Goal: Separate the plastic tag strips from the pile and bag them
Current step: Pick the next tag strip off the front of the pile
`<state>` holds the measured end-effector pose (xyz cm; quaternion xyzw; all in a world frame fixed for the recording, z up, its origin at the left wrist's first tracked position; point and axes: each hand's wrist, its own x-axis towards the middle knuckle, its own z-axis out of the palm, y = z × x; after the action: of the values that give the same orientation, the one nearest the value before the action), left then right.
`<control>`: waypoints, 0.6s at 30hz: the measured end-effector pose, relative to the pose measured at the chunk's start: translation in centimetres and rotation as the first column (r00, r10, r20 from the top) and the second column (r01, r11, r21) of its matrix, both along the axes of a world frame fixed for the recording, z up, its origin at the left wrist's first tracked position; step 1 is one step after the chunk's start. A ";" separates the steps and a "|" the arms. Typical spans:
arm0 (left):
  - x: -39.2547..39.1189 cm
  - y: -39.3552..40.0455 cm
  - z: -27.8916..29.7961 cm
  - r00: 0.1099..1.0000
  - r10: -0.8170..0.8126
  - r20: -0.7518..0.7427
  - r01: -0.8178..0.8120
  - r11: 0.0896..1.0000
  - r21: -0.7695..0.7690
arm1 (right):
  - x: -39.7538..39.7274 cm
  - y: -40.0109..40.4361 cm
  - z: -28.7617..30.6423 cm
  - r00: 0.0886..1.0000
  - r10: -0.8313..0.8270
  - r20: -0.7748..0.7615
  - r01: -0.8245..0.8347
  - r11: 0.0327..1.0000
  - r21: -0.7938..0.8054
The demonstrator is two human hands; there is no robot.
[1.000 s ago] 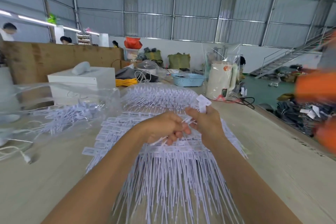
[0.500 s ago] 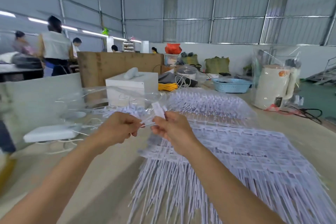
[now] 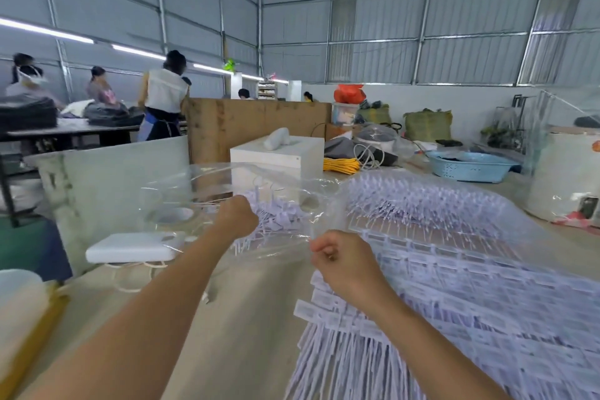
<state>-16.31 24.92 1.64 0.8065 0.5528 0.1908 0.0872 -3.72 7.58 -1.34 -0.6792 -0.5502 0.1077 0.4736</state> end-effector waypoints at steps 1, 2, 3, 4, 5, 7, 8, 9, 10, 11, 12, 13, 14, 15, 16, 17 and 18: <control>0.8 0.1 -0.5 0.999 -0.005 -0.038 0.005 1.000 -0.009 | 0.1 0.0 -0.1 1.000 0.006 0.008 -0.006 1.000 0.003; 1.4 0.3 -1.0 0.998 -0.009 -0.062 0.008 1.000 -0.020 | 0.1 0.0 -0.2 1.000 0.013 0.015 -0.013 1.000 0.002; 1.9 0.4 -1.5 0.995 -0.009 -0.098 0.006 1.000 -0.029 | 0.1 0.0 -0.3 1.000 0.019 0.021 -0.019 1.000 0.000; 2.2 0.3 -2.0 0.989 -0.004 -0.148 0.000 1.000 -0.026 | 0.1 0.0 -0.3 0.999 0.024 0.024 -0.024 1.000 0.000; 2.4 0.2 -2.3 0.980 0.009 -0.200 -0.010 1.000 -0.008 | 0.1 -0.1 -0.3 0.999 0.029 0.023 -0.029 1.000 -0.002; 2.5 -0.1 -2.3 0.960 0.033 -0.280 -0.027 0.999 0.025 | 0.0 -0.2 -0.2 0.999 0.035 -0.002 -0.035 0.999 -0.004; 2.4 -0.5 -2.0 0.948 0.044 -0.314 -0.033 0.999 0.040 | -0.1 -0.3 -0.1 0.999 0.038 -0.024 -0.038 0.999 -0.001; 2.2 -1.2 -1.5 0.937 0.047 -0.345 -0.029 0.998 0.057 | -0.1 -0.5 0.0 0.998 0.042 -0.044 -0.042 0.999 0.007; 2.0 -2.1 -1.0 0.928 0.043 -0.371 -0.015 0.997 0.077 | -0.2 -0.7 0.2 0.997 0.048 -0.060 -0.047 0.999 0.018; 1.8 -3.2 -0.4 0.919 0.033 -0.392 0.007 0.995 0.099 | -0.3 -1.1 0.4 0.996 0.052 -0.073 -0.050 0.998 0.031; 1.7 -4.5 0.3 0.916 0.025 -0.401 0.030 0.991 0.130 | -0.3 -1.5 0.7 0.995 0.054 -0.084 -0.050 0.998 0.045; 1.7 -6.1 1.0 0.916 0.018 -0.400 0.053 0.985 0.166 | -0.2 -2.2 1.0 0.994 0.056 -0.092 -0.050 0.997 0.060; 1.8 -7.8 1.6 0.919 0.004 -0.393 0.086 0.973 0.212 | 0.1 -3.0 1.3 0.994 0.055 -0.097 -0.048 0.996 0.075; 2.2 -9.8 2.2 0.926 -0.024 -0.378 0.130 0.957 0.259 | 0.7 -4.0 1.6 0.995 0.047 -0.093 -0.039 0.996 0.085; 2.5 -11.8 2.8 0.935 -0.076 -0.345 0.180 0.943 0.280 | 1.4 -5.1 1.9 0.996 0.028 -0.083 -0.021 0.996 0.086; 3.0 -13.7 3.2 0.942 -0.163 -0.292 0.247 0.928 0.279 | 2.4 -6.4 2.2 0.998 -0.005 -0.068 0.010 0.996 0.084; 3.7 -15.5 3.5 0.926 -0.300 -0.228 0.352 0.904 0.241 | 3.6 -7.9 2.4 0.997 -0.052 -0.051 0.056 0.995 0.080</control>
<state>-12.61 9.46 5.17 0.9061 0.3830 0.1731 -0.0480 -0.14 -0.28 1.04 -0.6711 -0.5239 0.0893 0.5169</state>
